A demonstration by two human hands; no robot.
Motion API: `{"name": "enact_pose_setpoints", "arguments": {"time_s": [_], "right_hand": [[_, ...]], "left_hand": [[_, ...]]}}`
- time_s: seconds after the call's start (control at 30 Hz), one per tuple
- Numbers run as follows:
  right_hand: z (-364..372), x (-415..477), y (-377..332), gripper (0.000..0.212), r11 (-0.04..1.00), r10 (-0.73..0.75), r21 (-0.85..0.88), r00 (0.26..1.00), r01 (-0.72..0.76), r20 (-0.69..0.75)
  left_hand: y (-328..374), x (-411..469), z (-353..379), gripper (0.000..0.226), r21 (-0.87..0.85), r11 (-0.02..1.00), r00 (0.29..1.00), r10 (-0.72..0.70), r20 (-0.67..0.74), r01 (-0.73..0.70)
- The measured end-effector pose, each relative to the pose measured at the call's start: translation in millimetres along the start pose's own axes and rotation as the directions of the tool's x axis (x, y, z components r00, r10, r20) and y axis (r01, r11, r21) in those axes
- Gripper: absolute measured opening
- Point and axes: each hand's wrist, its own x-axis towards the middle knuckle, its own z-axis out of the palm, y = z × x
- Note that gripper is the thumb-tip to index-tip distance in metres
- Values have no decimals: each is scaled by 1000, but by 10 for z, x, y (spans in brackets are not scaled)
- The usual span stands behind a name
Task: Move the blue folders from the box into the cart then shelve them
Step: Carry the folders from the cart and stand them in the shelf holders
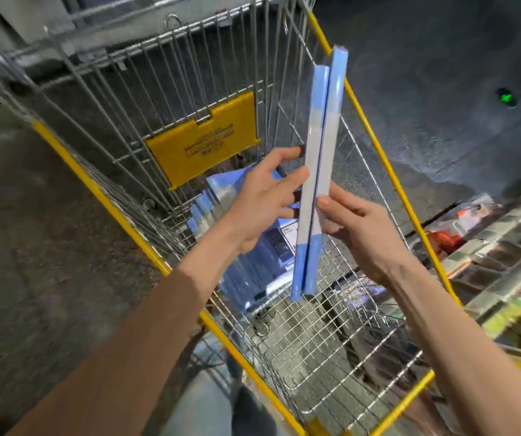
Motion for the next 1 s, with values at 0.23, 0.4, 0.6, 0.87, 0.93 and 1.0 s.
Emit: {"name": "enact_pose_setpoints", "arguments": {"time_s": [0.23,0.4,0.6,0.87,0.93,1.0], "right_hand": [[-3,-268,-147,45,997,-51,64,998,52,-21],[108,-447,-323,42,982,-188,-7,982,188,3],[5,-581,-656,28,949,-308,-121,936,290,-170],[-312,-1106,-1566,27,921,-389,-112,856,374,-340],[-355,-1298,-1798,21,911,-395,-26,851,412,-346],[-366,-1446,-2029,28,885,-415,60,840,462,-350]], "left_hand": [[190,-164,203,29,-13,1000,998,26,-48,-27],[304,-189,359,29,-67,997,996,39,-82,-45],[647,-127,558,32,-147,988,992,-69,-103,54],[1488,118,716,5,83,990,939,135,-315,-114],[1622,153,744,14,189,975,908,182,-378,-117],[1778,142,753,38,263,961,899,189,-396,-86]]}}
